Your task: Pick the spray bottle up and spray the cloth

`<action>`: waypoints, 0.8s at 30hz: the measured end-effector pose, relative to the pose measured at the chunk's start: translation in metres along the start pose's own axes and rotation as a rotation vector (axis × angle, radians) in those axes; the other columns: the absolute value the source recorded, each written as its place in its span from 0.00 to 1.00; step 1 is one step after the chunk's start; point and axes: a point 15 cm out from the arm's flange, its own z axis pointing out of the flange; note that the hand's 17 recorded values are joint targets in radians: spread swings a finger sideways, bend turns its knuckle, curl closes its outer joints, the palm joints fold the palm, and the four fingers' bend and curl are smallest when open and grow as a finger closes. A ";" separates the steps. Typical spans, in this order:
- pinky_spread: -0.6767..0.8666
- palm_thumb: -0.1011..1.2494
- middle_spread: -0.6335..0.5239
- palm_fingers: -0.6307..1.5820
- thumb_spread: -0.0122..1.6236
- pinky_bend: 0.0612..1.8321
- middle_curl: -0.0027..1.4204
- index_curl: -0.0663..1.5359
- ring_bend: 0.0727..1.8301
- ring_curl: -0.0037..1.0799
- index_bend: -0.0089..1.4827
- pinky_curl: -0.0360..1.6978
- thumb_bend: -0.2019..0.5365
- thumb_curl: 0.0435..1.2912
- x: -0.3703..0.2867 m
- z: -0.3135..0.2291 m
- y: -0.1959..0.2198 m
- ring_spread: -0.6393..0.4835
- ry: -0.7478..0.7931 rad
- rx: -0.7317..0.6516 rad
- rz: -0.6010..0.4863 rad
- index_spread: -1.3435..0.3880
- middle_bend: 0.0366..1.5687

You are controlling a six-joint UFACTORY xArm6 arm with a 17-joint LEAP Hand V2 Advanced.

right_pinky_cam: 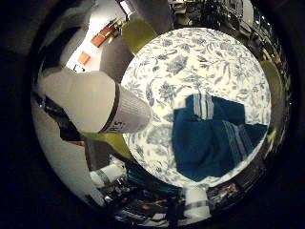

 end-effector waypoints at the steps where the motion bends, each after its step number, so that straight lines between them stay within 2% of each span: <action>1: 0.31 0.86 0.48 0.80 0.43 0.55 0.46 0.51 0.72 0.76 0.80 0.83 0.25 0.67 0.003 0.006 0.003 0.37 0.000 -0.009 -0.001 0.66 0.89; 11: 0.31 0.86 0.48 0.80 0.42 0.55 0.46 0.51 0.72 0.76 0.80 0.83 0.25 0.67 0.019 0.031 0.009 0.37 0.030 -0.032 -0.014 0.66 0.89; 18: 0.31 0.84 0.48 0.80 0.42 0.55 0.46 0.52 0.72 0.76 0.80 0.81 0.24 0.67 0.028 0.035 0.009 0.37 0.048 -0.035 -0.062 0.66 0.89; 22: 0.30 0.78 0.47 0.79 0.43 0.55 0.46 0.52 0.70 0.74 0.76 0.77 0.22 0.65 0.031 0.036 0.010 0.37 0.055 -0.042 -0.088 0.66 0.88; 24: 0.29 0.74 0.47 0.79 0.44 0.54 0.45 0.51 0.70 0.72 0.70 0.74 0.22 0.63 0.031 0.037 0.011 0.37 0.048 -0.044 -0.116 0.66 0.86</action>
